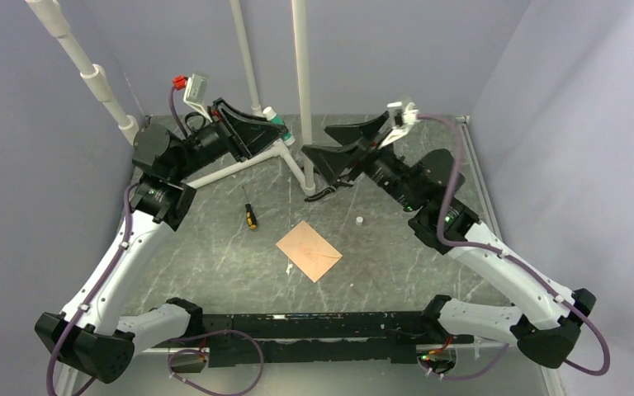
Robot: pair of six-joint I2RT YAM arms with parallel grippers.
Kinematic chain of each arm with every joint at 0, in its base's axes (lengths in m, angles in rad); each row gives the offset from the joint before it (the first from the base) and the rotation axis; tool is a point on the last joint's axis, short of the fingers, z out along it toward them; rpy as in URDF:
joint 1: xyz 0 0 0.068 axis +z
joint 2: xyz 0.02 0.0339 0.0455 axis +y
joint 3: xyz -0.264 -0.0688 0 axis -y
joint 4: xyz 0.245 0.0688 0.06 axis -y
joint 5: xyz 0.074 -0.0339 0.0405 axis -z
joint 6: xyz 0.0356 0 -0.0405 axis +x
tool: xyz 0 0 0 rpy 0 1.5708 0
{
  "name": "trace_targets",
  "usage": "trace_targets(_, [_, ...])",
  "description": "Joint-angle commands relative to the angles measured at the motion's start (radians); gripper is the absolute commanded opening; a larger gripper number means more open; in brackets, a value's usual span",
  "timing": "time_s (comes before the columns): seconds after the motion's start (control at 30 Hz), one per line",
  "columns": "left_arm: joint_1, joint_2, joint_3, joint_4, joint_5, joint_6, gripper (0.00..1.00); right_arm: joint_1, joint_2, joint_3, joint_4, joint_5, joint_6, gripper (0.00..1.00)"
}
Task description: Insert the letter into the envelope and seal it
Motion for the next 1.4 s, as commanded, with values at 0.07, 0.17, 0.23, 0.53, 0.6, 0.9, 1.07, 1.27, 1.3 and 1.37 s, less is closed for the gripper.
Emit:
trace_targets(0.07, [-0.002, -0.024, 0.025, 0.158, 0.082, -0.101, 0.02, -0.065, 0.030, -0.085, 0.337, -0.261, 0.590, 0.84])
trace_targets(0.17, [-0.002, -0.025, 0.017, 0.191, 0.085, -0.162, 0.02, -0.073, 0.068, -0.074, 0.414, -0.323, 0.658, 0.80])
trace_targets(0.23, [-0.002, -0.026, 0.003, 0.229, 0.085, -0.222, 0.02, -0.077, 0.094, -0.064, 0.457, -0.348, 0.695, 0.72])
trace_targets(0.53, [-0.002, -0.033, -0.018, 0.266, 0.086, -0.278, 0.02, -0.082, 0.148, -0.057, 0.591, -0.394, 0.779, 0.36])
trace_targets(0.6, [-0.002, -0.037, -0.018, 0.259, 0.087, -0.276, 0.02, -0.082, 0.148, -0.061, 0.591, -0.393, 0.771, 0.38])
trace_targets(0.9, [-0.002, -0.036, -0.012, 0.243, 0.088, -0.258, 0.02, -0.082, 0.155, -0.026, 0.491, -0.383, 0.699, 0.20])
trace_targets(1.07, [-0.002, -0.042, -0.003, 0.180, 0.074, -0.219, 0.02, -0.082, 0.166, 0.034, 0.358, -0.367, 0.543, 0.07])
trace_targets(1.27, [-0.002, -0.035, 0.035, -0.086, -0.026, -0.138, 0.02, -0.033, 0.159, 0.166, -0.031, -0.225, 0.037, 0.01])
trace_targets(1.3, [-0.002, -0.030, 0.045, -0.136, -0.046, -0.128, 0.02, -0.017, 0.157, 0.180, -0.073, -0.180, -0.059, 0.00])
trace_targets(1.37, [-0.002, -0.015, 0.071, -0.239, -0.096, -0.115, 0.03, 0.016, 0.158, 0.193, -0.138, -0.056, -0.223, 0.00])
